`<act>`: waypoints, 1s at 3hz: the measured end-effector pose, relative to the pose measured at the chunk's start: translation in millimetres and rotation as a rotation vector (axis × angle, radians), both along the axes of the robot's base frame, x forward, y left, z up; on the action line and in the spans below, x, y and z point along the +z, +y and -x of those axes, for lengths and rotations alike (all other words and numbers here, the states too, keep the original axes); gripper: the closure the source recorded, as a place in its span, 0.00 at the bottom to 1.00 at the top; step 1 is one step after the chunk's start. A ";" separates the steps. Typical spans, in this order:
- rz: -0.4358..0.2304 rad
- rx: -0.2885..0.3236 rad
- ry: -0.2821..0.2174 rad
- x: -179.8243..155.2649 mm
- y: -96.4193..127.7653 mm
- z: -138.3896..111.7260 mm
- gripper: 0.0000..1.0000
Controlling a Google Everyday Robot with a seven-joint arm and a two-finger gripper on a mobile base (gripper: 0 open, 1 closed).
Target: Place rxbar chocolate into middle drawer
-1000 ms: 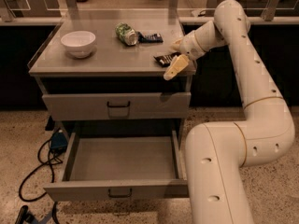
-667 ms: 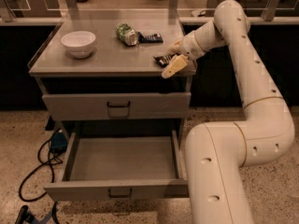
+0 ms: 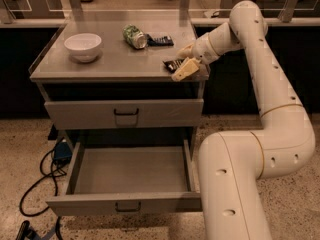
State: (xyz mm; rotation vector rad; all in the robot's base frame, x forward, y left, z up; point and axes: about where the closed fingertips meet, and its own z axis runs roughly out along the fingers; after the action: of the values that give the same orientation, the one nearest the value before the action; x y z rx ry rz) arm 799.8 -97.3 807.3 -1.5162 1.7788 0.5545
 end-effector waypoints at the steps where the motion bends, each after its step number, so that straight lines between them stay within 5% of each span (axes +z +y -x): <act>1: -0.004 -0.002 -0.001 2.2 -0.8 0.6 0.93; 2: -0.086 -0.073 0.015 26.8 -0.8 -3.4 1.00; 3: -0.110 -0.160 0.104 24.3 0.4 -1.2 1.00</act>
Offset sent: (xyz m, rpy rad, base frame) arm -0.2076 0.0783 -0.0137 0.2196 0.0766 -0.2431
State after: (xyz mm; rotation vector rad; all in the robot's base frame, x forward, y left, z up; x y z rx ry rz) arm 801.0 -96.9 831.6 -1.2785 1.8968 0.6494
